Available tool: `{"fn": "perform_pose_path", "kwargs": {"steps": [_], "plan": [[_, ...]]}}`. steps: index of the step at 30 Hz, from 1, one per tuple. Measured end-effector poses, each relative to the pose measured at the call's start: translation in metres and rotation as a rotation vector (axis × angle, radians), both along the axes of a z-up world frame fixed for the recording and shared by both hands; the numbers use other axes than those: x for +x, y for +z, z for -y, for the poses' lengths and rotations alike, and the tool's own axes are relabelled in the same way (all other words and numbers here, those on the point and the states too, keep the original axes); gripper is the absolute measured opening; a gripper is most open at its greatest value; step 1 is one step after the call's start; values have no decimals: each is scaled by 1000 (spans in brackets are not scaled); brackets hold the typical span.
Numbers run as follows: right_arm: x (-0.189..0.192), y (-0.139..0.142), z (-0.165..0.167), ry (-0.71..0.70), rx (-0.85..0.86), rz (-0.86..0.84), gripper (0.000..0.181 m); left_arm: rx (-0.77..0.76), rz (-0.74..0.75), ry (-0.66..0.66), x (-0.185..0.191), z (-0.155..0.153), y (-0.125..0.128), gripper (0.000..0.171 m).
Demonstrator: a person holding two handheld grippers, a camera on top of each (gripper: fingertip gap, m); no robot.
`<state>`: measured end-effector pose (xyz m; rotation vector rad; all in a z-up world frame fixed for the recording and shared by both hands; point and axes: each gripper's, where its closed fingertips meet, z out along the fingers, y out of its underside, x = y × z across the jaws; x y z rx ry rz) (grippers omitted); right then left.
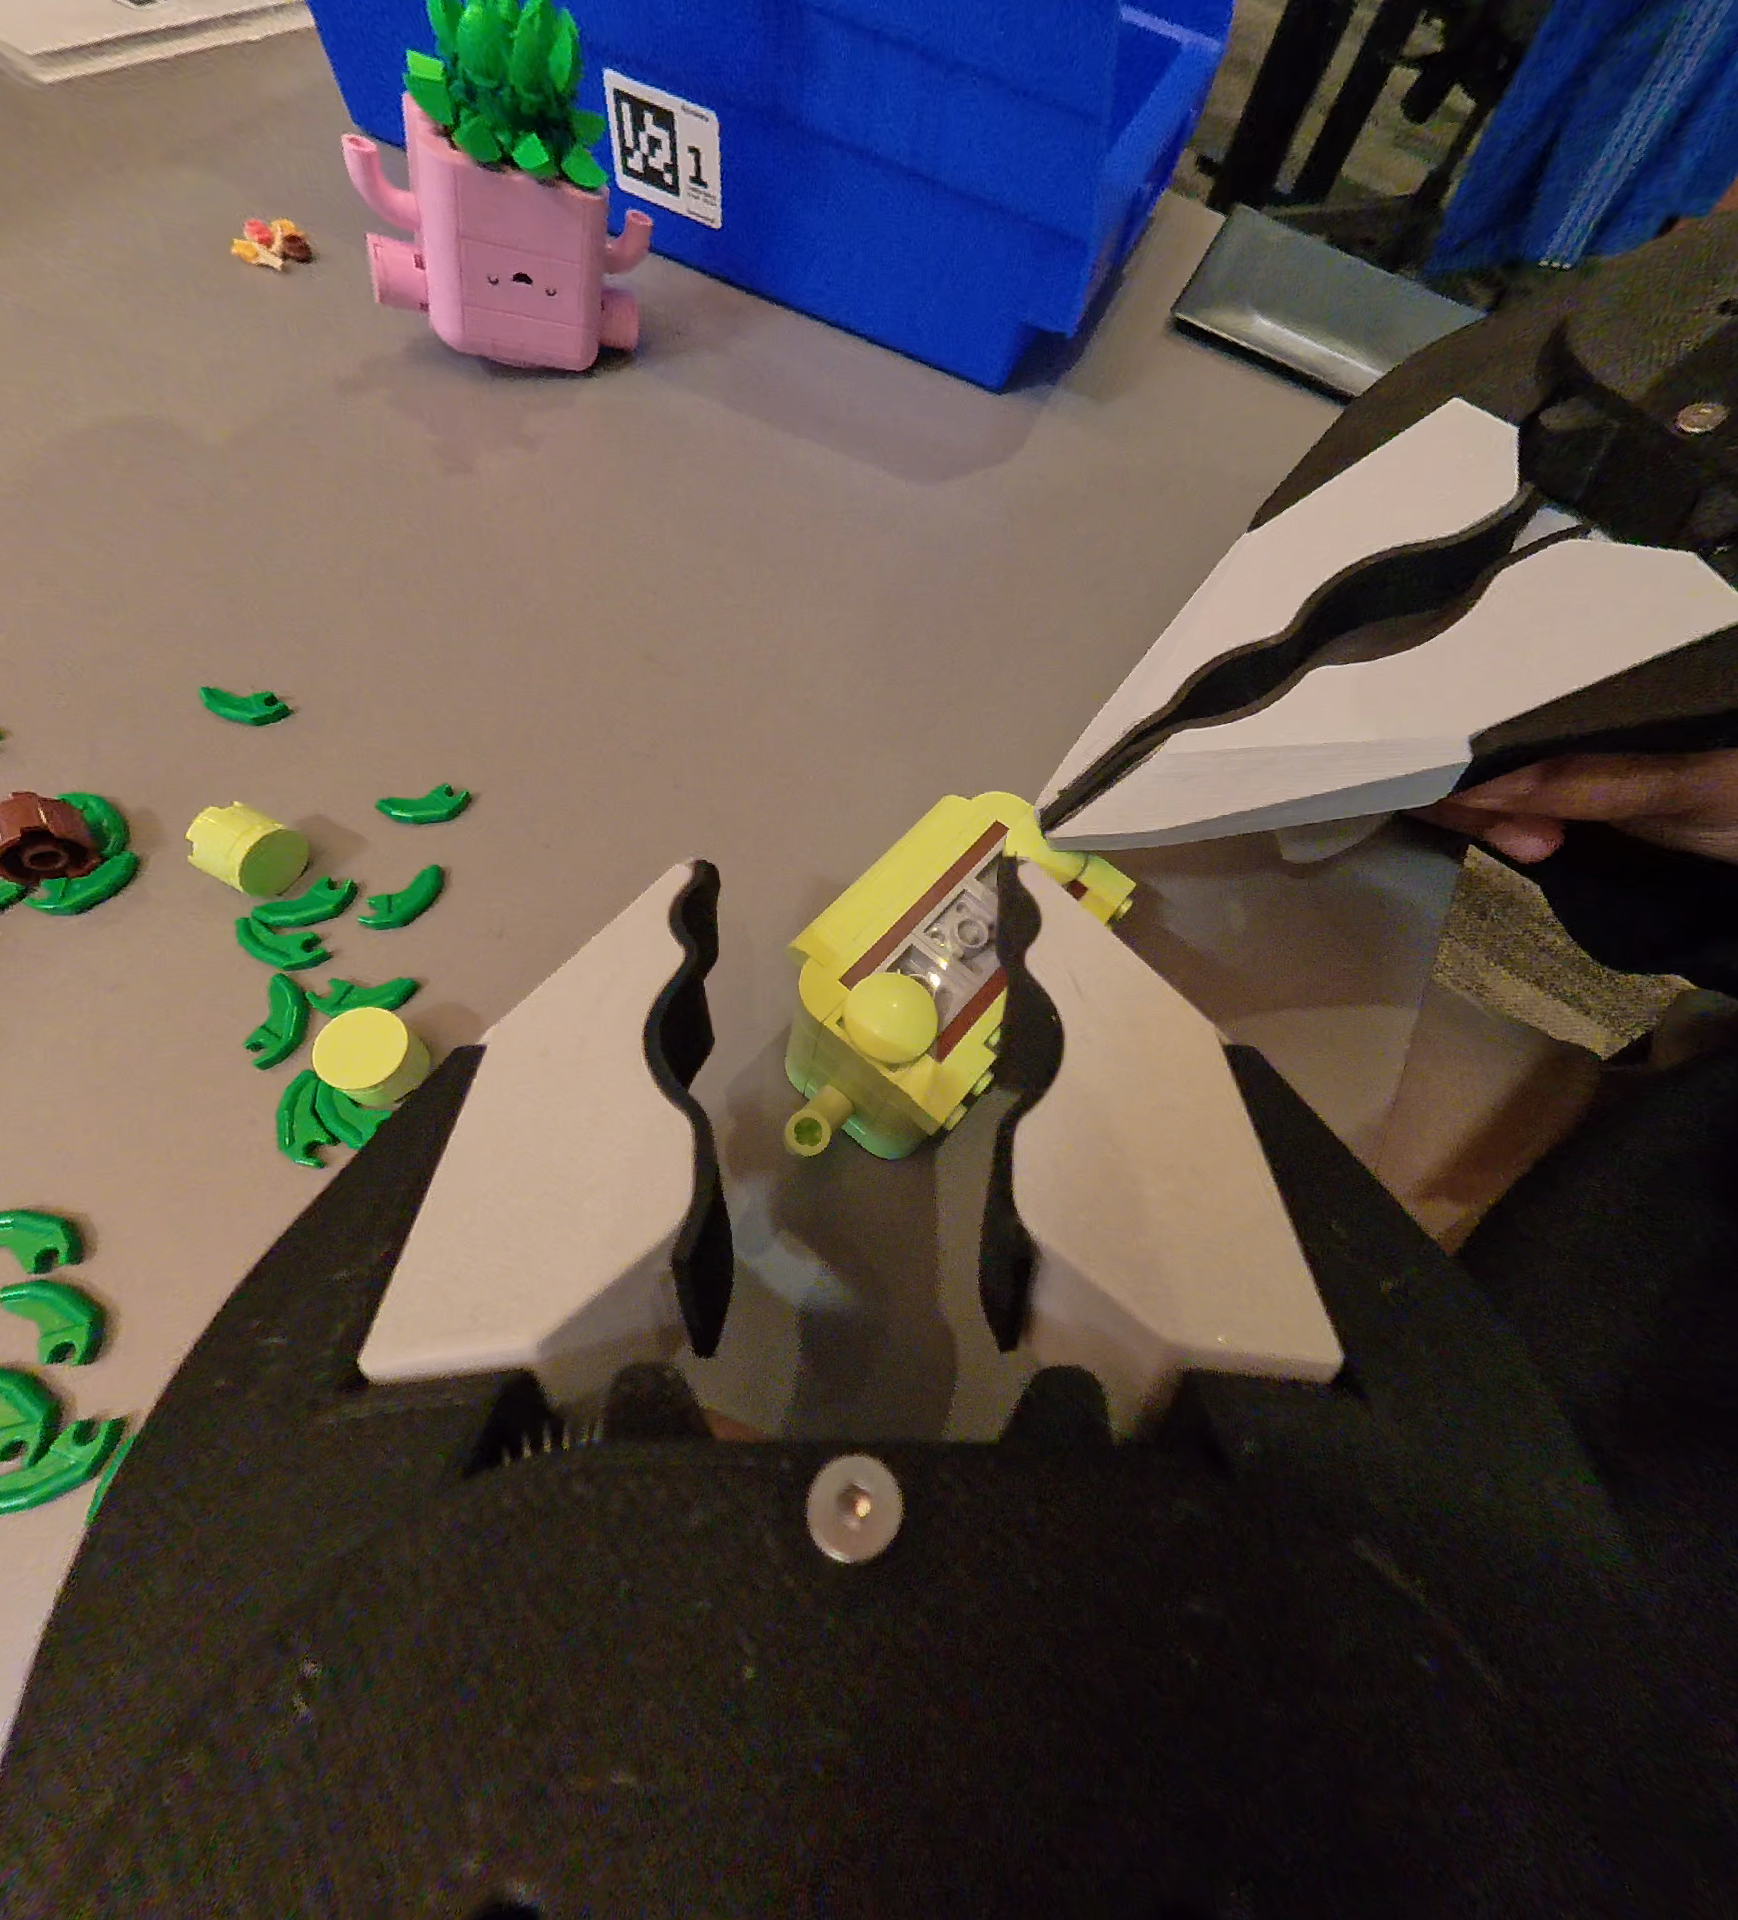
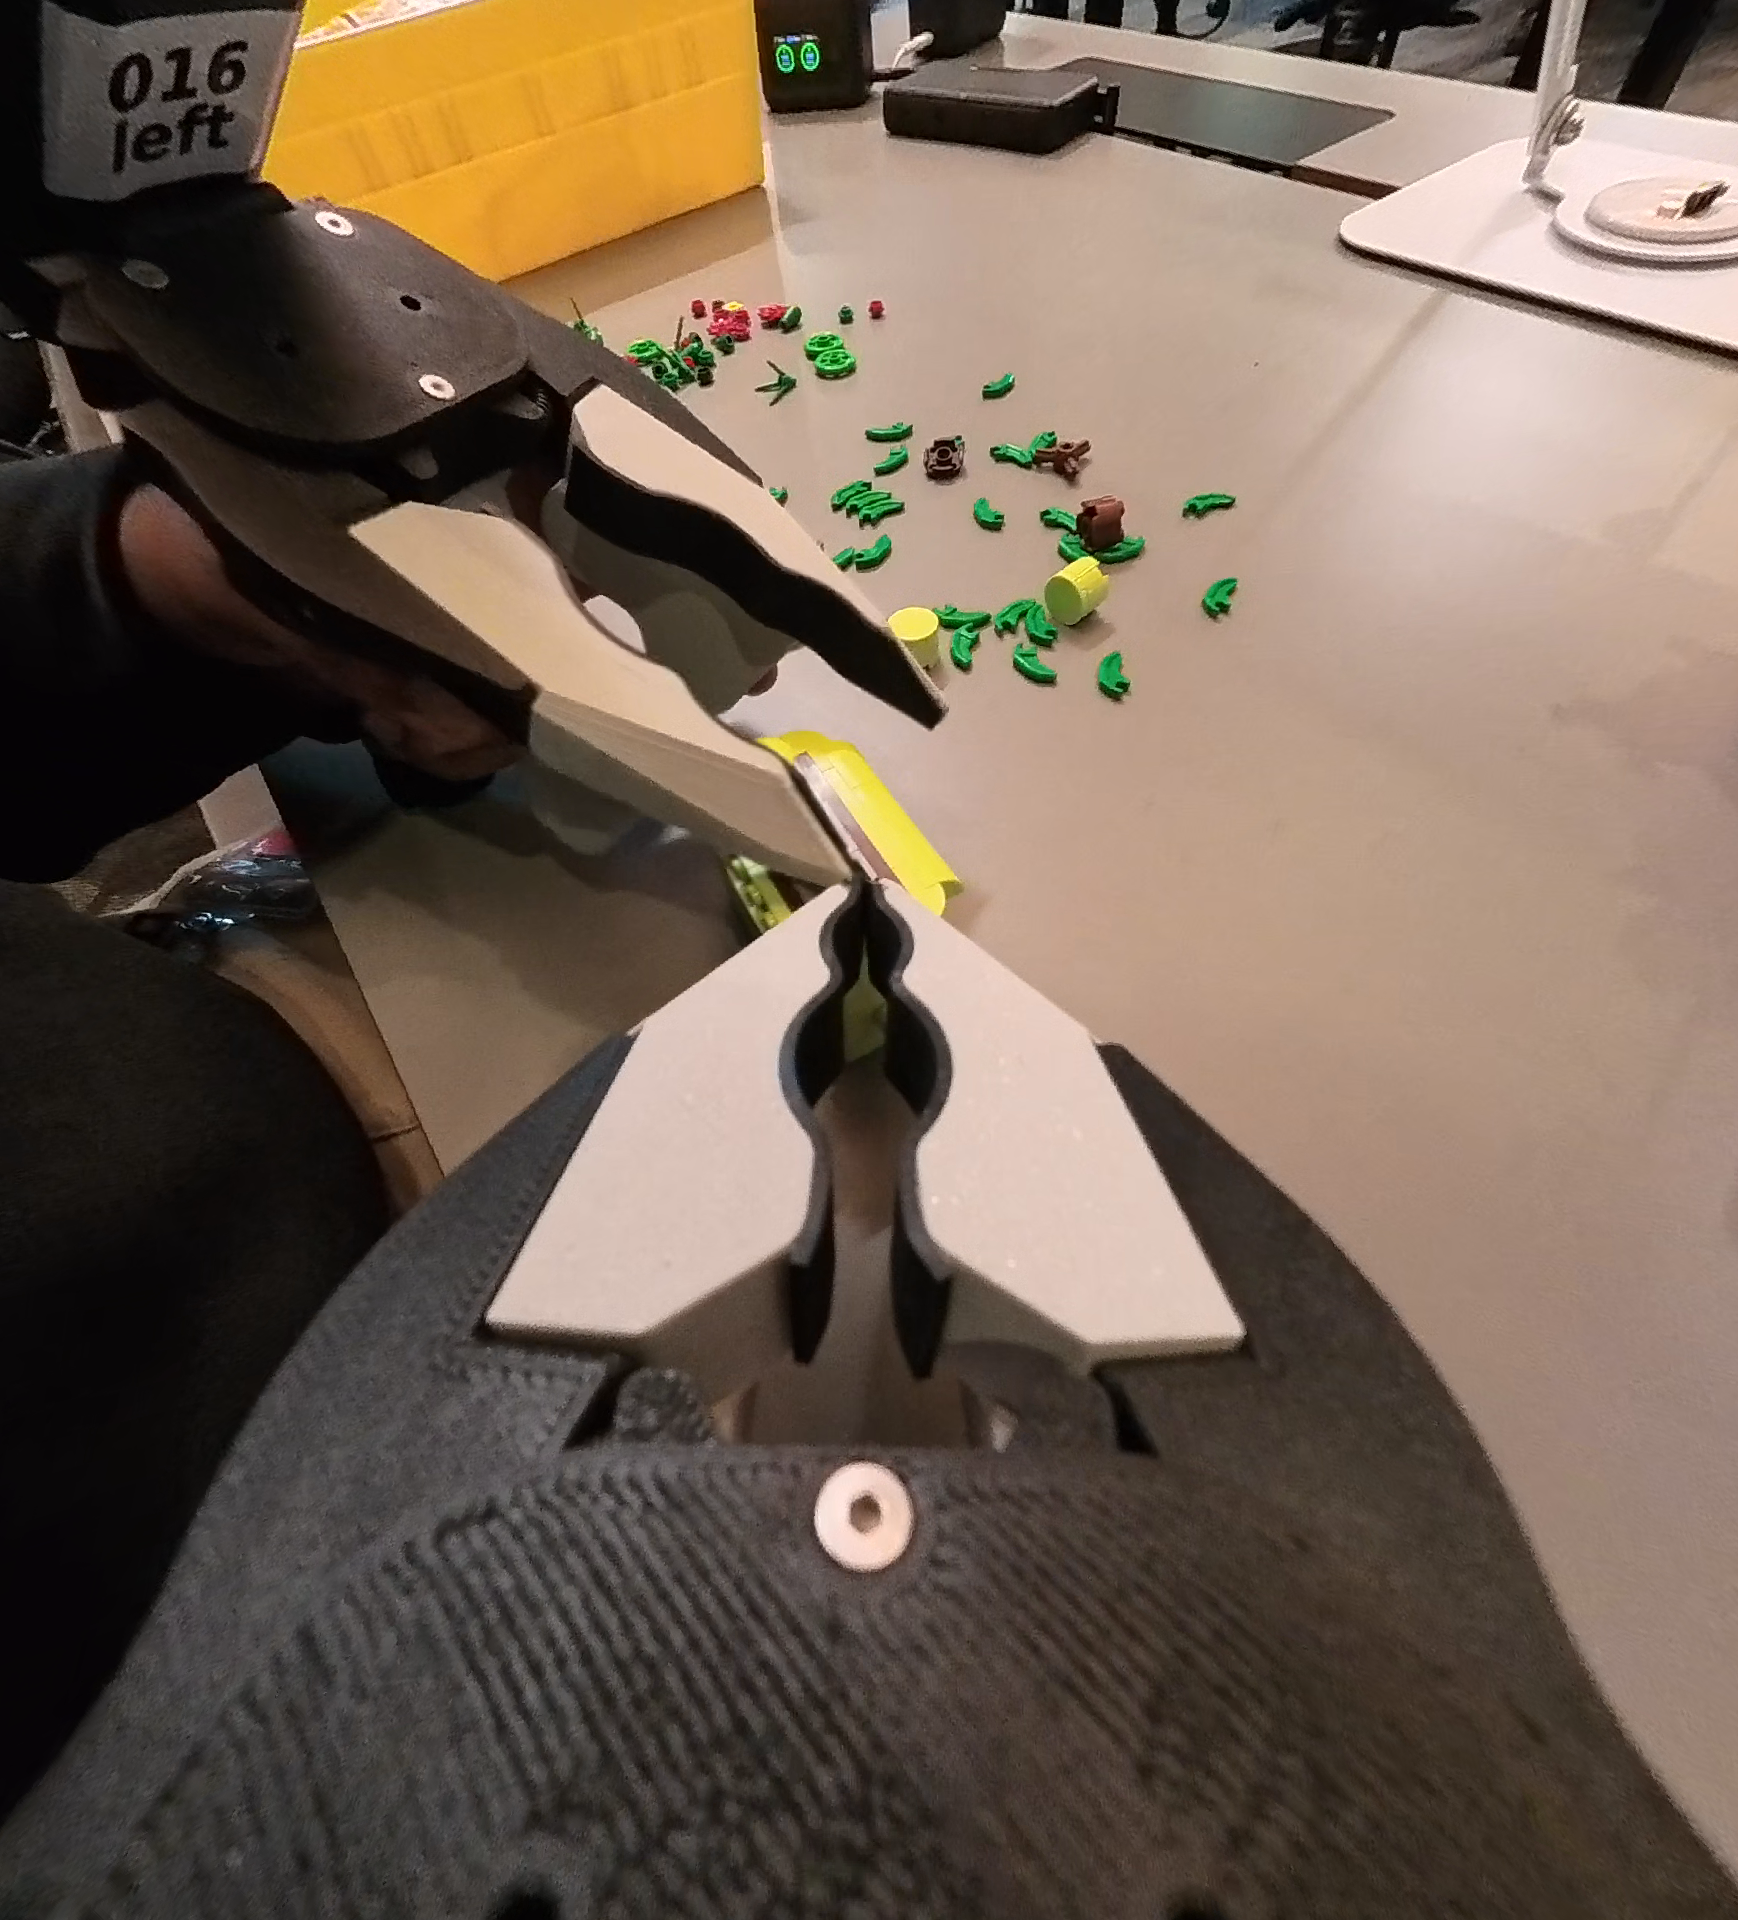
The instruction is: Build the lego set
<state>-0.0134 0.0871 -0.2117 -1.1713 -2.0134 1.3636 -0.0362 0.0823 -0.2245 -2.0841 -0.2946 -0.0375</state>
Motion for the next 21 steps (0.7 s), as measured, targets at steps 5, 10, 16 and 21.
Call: {"fn": "perform_pose_path", "kwargs": {"steps": [5,10,16,21], "plan": [[0,-1,0,4,-14,12,0,0,-21,-11,2,0,1,50],[0,-1,0,-2,1,6,0,0,-4,-19,3,0,0,48],[-1,-4,2,-3,20,13,0,-5,15,-14,3,0,-2,50],[0,4,0,12,-46,-2,0,0,6,-20,4,0,-1,51]]}}
